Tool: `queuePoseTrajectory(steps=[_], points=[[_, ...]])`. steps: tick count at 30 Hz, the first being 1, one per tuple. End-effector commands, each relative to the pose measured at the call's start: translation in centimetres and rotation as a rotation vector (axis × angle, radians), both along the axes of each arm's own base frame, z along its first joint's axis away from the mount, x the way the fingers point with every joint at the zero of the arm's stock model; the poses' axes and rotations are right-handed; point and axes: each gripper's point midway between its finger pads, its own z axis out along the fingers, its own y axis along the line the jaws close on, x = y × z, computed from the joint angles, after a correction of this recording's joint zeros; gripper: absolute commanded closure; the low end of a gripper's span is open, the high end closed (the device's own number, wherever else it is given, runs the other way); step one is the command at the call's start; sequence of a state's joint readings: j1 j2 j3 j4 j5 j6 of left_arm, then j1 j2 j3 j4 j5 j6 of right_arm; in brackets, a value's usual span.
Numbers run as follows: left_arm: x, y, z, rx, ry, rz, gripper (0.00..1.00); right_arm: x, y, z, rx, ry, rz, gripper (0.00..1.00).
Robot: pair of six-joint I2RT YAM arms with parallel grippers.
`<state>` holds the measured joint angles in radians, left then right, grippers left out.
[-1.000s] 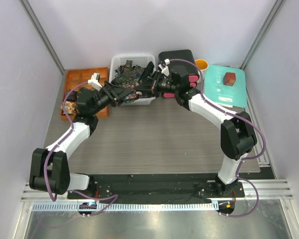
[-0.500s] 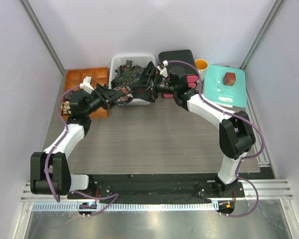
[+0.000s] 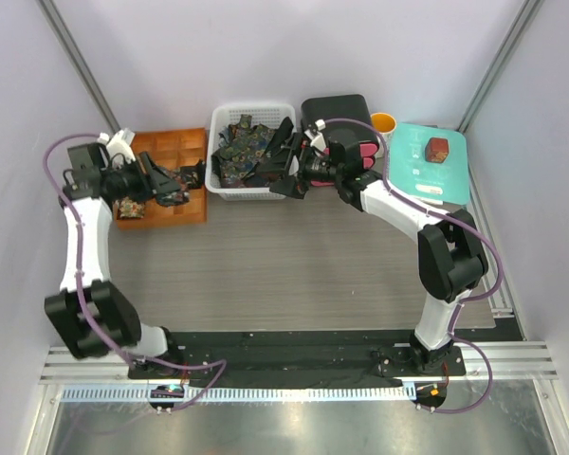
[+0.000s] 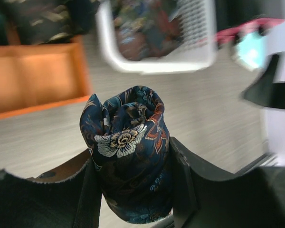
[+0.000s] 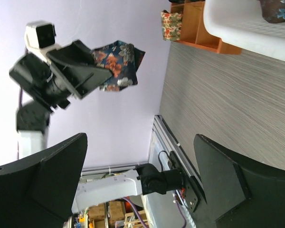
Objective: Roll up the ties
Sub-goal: Place the tie in the storage box.
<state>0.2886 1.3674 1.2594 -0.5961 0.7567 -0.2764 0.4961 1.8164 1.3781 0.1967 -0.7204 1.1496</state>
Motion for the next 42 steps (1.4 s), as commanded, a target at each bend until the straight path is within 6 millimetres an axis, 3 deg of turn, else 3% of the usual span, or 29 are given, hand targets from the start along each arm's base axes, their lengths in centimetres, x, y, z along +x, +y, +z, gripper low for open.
queuePoseTrajectory(steps=[1,3,7,19,31,42], points=[[-3.4,4.1,-4.7,0.167,0.243,-0.158,1.0,-0.6,-0.4,0.7,-0.001,-0.06,0.031,0.0],[-3.1,5.5,-6.1,0.159,0.305,-0.178,1.0,-0.7,-0.4,0.6,-0.001,-0.058,0.034,0.0],[-1.4,7.3,-7.1,0.16,0.347,-0.196,1.0,-0.4,-0.7,0.6,-0.003,-0.062,0.03,0.0],[5.5,10.0,-10.3,0.196,0.326,-0.123,1.0,-0.3,-1.6,0.1,-0.007,-0.047,0.02,0.0],[8.5,10.8,-12.8,0.246,0.345,-0.129,1.0,-0.1,-1.8,-0.3,-0.011,-0.034,0.012,0.0],[8.8,11.3,-15.7,0.451,0.369,-0.099,1.0,0.4,-1.9,-0.3,-0.006,-0.032,0.008,0.0]])
